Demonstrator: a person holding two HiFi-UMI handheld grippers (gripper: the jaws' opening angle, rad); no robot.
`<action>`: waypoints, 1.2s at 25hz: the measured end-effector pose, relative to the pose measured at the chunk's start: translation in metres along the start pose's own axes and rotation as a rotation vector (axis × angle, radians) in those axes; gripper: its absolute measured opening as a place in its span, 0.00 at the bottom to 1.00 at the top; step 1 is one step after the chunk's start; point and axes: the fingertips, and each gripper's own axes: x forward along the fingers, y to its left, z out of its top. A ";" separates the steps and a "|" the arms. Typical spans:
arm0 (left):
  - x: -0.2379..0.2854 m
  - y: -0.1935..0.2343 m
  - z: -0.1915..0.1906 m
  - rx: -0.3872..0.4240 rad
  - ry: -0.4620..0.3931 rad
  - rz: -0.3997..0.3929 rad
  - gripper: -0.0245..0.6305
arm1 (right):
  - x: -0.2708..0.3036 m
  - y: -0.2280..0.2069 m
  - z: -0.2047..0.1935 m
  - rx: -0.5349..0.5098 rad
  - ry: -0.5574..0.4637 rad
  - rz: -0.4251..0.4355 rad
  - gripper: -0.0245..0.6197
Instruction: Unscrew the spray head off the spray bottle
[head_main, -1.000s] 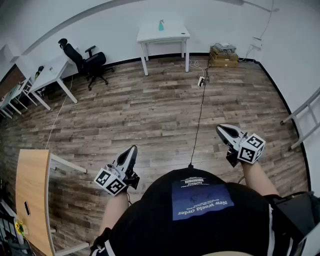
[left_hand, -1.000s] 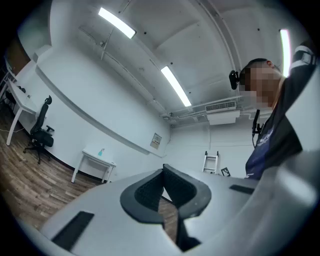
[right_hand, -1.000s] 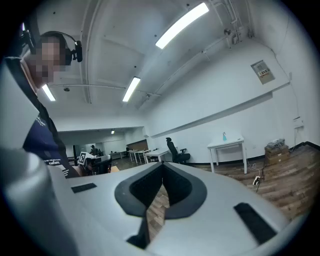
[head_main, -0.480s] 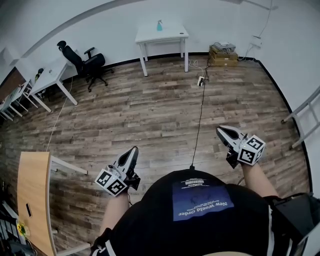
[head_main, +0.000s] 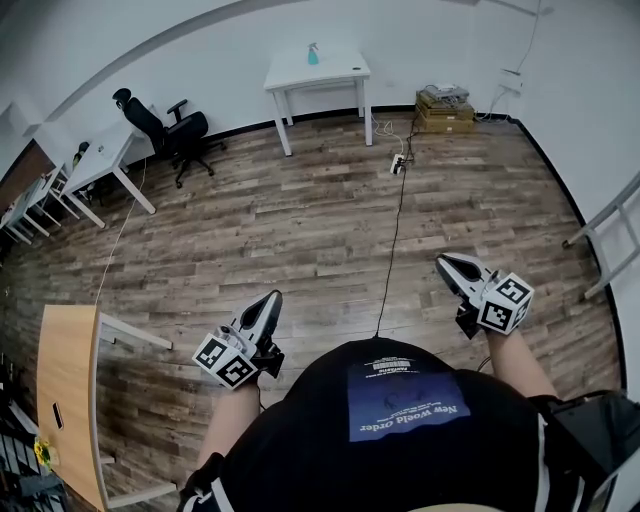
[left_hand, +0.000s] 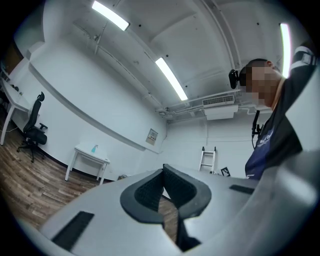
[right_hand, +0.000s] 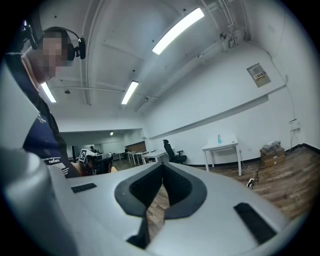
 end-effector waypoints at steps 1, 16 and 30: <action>0.007 -0.004 -0.004 -0.001 0.005 0.001 0.04 | -0.005 -0.006 0.000 0.002 0.000 0.000 0.03; 0.057 -0.004 -0.030 -0.033 0.057 -0.031 0.04 | -0.013 -0.053 -0.015 0.051 0.008 -0.019 0.03; 0.027 0.161 0.042 -0.035 0.013 -0.092 0.04 | 0.150 -0.009 0.018 -0.020 -0.010 -0.052 0.03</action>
